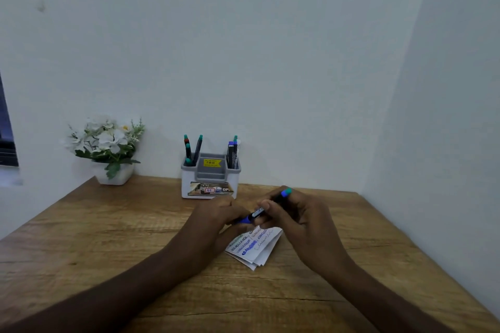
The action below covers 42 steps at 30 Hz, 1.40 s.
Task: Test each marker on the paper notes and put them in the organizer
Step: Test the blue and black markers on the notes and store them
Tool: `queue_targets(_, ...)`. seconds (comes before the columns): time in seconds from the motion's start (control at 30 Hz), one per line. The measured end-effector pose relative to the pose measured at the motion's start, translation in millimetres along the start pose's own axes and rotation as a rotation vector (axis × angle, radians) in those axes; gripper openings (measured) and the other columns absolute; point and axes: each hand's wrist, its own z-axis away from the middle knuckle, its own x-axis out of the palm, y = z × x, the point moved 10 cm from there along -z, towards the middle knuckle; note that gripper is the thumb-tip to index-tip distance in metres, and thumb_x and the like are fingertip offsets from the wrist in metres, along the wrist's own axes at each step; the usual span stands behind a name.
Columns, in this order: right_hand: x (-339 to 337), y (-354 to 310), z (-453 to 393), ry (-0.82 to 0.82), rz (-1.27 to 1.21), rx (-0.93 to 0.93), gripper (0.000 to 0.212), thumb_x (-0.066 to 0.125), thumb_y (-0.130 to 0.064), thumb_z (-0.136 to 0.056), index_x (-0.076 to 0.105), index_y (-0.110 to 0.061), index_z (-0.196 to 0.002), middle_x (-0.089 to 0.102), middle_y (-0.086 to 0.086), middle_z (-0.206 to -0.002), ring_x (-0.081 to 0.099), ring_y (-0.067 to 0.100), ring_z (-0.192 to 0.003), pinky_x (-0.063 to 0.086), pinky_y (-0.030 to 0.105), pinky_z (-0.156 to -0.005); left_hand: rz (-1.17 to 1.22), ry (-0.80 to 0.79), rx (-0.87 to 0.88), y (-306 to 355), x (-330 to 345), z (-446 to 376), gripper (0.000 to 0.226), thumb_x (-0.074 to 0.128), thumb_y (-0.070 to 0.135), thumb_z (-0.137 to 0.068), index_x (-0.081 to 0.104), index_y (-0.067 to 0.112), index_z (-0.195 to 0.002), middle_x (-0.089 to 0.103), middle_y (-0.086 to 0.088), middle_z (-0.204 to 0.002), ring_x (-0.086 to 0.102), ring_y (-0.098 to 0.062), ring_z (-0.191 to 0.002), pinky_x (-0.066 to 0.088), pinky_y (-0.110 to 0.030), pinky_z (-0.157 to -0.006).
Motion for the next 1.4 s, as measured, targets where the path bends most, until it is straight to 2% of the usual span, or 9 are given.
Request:
queue_targets(0.17, 1.3, -10.3, 2.8, 0.023, 0.087, -0.053, 0.013, 0.073, -0.026, -0.100, 0.083, -0.017, -0.101, 0.084, -0.006, -0.079, 0.082, 0.007, -0.075, 0.067, 0.031, -0.076, 0.012, 0.041, 0.004, 5.8, 2.3, 3.6, 0.019, 0.073, 0.029, -0.097, 0.077, 0.026, -0.115, 0.070, 0.010, -0.094, 0.060, -0.002, -0.083, 0.052, -0.029, -0.071)
queue_targets(0.4, -7.6, 4.8, -0.2, 0.081, 0.116, 0.015, 0.017, 0.073, -0.037, -0.097, 0.083, -0.023, -0.094, 0.083, -0.011, -0.076, 0.080, 0.007, -0.070, 0.066, 0.037, -0.072, 0.115, -0.038, 0.006, 10.3, 3.6, -1.8, 0.028, 0.071, 0.046, -0.095, 0.072, 0.037, -0.122, 0.075, 0.017, -0.104, 0.070, -0.001, -0.086, 0.059, -0.025, -0.074)
queue_targets(0.5, -8.2, 9.0, 2.4, 0.116, 0.061, 0.035, 0.025, 0.069, -0.051, -0.095, 0.078, -0.034, -0.110, 0.083, -0.014, -0.082, 0.080, 0.003, -0.074, 0.065, 0.027, -0.073, 0.110, 0.067, -0.023, 3.9, -8.5, -2.7, 0.026, 0.077, 0.036, -0.093, 0.076, 0.030, -0.118, 0.074, 0.016, -0.100, 0.070, 0.002, -0.088, 0.054, -0.009, -0.072)
queue_targets(0.6, -7.2, 19.0, 7.5, 0.141, 0.097, 0.095, 0.042, 0.062, -0.062, -0.094, 0.071, -0.033, -0.122, 0.083, -0.011, -0.086, 0.079, -0.003, -0.080, 0.064, 0.023, -0.074, 0.052, 0.250, -0.154, -17.2, -32.8, -2.8, 0.024, 0.084, 0.022, -0.088, 0.077, 0.026, -0.110, 0.074, 0.015, -0.094, 0.069, 0.004, -0.089, 0.052, -0.008, -0.073)
queue_targets(0.73, -1.2, 24.1, 10.1, 0.074, 0.203, 0.081, 0.022, 0.073, -0.037, -0.100, 0.073, -0.029, -0.121, 0.080, -0.009, -0.083, 0.076, 0.000, -0.084, 0.064, 0.026, -0.074, 0.056, 0.488, -0.293, -40.6, -84.1, -20.8, 0.034, 0.081, 0.025, -0.091, 0.063, 0.027, -0.120, 0.074, 0.019, -0.091, 0.072, 0.008, -0.075, 0.058, -0.016, -0.063)
queue_targets(0.87, -1.4, 26.1, 8.5, 0.047, 0.212, 0.080, 0.019, 0.075, -0.030, -0.100, 0.074, -0.031, -0.118, 0.079, -0.009, -0.082, 0.077, 0.002, -0.083, 0.064, 0.028, -0.074, -0.185, 0.585, -0.335, -63.1, -136.6, -67.3, 0.024, 0.074, 0.042, -0.093, 0.061, 0.031, -0.110, 0.075, 0.017, -0.082, 0.071, 0.003, -0.073, 0.056, -0.022, -0.059)
queue_targets(1.07, 2.2, 33.2, 10.2, 0.020, 0.202, 0.093, 0.017, 0.075, -0.031, -0.100, 0.073, -0.031, -0.117, 0.079, -0.010, -0.082, 0.076, -0.001, -0.084, 0.063, 0.021, -0.076, -0.308, 0.526, -0.585, -128.3, -155.1, -89.6, 0.027, 0.068, 0.056, -0.092, 0.066, 0.033, -0.105, 0.077, 0.015, -0.086, 0.073, -0.014, -0.083, 0.044, -0.026, -0.064)
queue_targets(1.2, 1.5, 38.2, 9.1, 0.006, 0.196, 0.100, 0.017, 0.076, -0.032, -0.099, 0.073, -0.032, -0.116, 0.079, -0.011, -0.081, 0.076, -0.003, -0.083, 0.062, 0.017, -0.074, -0.289, 0.436, -0.614, -137.6, -130.8, -91.4, 0.023, 0.071, 0.056, -0.090, 0.066, 0.035, -0.097, 0.070, 0.017, -0.074, 0.074, -0.013, -0.082, 0.046, -0.024, -0.063)
queue_targets(1.4, 5.8, 43.9, 6.9, -0.015, 0.206, 0.091, 0.017, 0.076, -0.034, -0.099, 0.071, -0.038, -0.114, 0.079, -0.011, -0.081, 0.075, -0.002, -0.083, 0.062, 0.019, -0.075, -0.358, 0.368, -0.567, -125.1, -105.7, -103.6, 0.028, 0.069, 0.060, -0.090, 0.072, 0.034, -0.100, 0.076, 0.019, -0.086, 0.069, -0.009, -0.091, 0.057, -0.033, -0.076)
